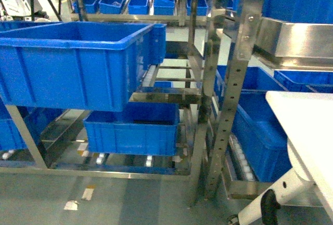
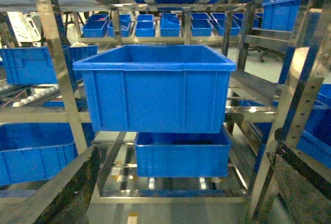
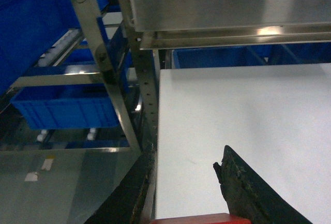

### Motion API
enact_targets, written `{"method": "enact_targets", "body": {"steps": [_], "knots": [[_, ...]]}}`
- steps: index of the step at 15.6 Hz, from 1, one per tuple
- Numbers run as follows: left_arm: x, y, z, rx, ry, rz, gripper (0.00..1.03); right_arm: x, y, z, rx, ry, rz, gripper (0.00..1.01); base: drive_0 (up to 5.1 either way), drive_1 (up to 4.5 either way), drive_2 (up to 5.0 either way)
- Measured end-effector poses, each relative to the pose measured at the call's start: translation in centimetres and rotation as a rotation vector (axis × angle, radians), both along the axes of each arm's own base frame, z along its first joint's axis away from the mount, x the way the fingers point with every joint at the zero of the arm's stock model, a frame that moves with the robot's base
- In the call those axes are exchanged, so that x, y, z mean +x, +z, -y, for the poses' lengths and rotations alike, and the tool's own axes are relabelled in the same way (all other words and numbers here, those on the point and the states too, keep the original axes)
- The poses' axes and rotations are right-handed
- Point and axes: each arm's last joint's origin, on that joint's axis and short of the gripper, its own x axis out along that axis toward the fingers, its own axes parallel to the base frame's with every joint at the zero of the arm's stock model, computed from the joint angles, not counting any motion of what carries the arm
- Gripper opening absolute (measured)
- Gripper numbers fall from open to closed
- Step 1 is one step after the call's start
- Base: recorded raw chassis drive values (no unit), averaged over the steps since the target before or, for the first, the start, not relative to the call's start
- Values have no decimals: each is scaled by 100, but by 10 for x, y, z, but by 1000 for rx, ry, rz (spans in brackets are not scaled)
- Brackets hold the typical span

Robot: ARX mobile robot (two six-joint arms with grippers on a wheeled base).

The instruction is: Place magnetic block on left shelf second layer

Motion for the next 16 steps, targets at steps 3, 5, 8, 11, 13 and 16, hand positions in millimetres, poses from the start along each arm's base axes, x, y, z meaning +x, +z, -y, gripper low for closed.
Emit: {"method": "enact_targets", "body": {"steps": [3, 5, 8, 11, 13, 16], "knots": [[0, 0, 0, 0, 0, -2, 98, 0, 0, 0, 1, 1, -3, 32, -498, 248, 248], [0, 0, 0, 0, 0, -1, 98, 0, 0, 0, 1, 1, -3, 32, -498, 248, 248], [0, 0, 0, 0, 0, -1, 98, 0, 0, 0, 0, 1, -2, 32, -498, 248, 248], [0, 0, 0, 0, 0, -1, 98, 0, 0, 0, 1, 1, -1, 32, -498, 248, 248], [0, 0, 0, 0, 0, -1, 98, 0, -1, 0, 1, 1, -5, 32, -498, 248, 248], [0, 0, 0, 0, 0, -1, 98, 0, 0, 0, 1, 1, -3, 32, -498, 248, 248]]}}
